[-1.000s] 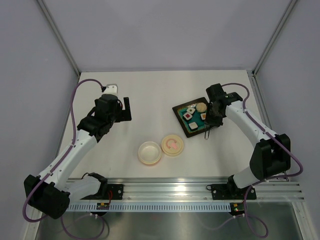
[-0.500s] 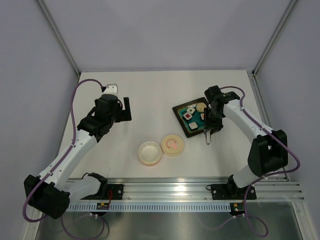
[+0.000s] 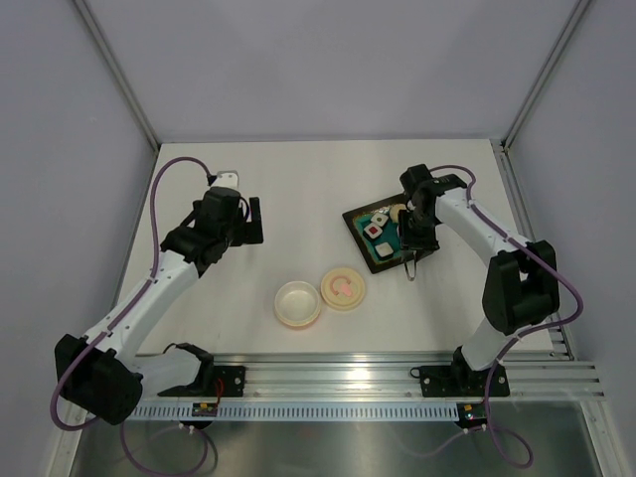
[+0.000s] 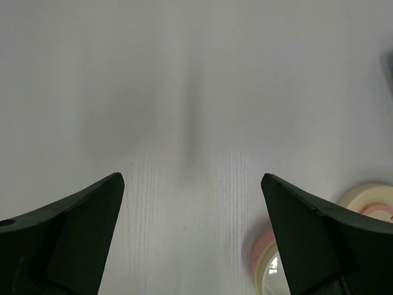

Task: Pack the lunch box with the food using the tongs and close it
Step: Pick up the fake food from the plate, then place the fake food on the plate.

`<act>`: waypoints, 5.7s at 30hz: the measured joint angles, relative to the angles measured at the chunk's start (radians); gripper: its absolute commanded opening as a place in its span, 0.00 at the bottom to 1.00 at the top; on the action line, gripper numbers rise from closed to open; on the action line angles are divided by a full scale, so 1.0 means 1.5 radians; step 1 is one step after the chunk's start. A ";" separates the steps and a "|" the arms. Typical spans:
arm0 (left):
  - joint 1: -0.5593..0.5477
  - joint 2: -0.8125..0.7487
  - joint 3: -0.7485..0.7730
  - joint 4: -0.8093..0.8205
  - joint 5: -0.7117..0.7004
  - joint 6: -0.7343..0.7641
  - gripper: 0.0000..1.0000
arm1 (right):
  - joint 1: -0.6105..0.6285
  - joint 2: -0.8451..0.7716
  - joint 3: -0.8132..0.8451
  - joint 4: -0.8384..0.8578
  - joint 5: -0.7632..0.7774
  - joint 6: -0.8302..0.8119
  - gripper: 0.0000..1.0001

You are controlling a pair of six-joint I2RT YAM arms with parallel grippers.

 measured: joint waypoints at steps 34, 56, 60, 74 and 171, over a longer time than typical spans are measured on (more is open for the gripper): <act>0.000 0.009 0.003 -0.010 0.002 -0.004 0.99 | -0.022 0.093 0.031 0.005 0.030 -0.030 0.50; 0.000 0.040 0.018 -0.009 0.009 -0.004 0.99 | -0.023 0.158 0.072 0.007 0.025 -0.059 0.42; 0.000 0.045 0.019 -0.009 0.012 -0.005 0.99 | -0.023 0.166 0.073 0.007 0.024 -0.060 0.28; 0.000 0.069 0.024 -0.009 0.035 -0.022 0.99 | -0.020 0.103 0.046 0.005 0.024 -0.041 0.09; 0.124 0.048 -0.069 -0.030 0.244 -0.174 0.97 | 0.529 -0.035 -0.030 0.142 -0.027 -0.061 0.41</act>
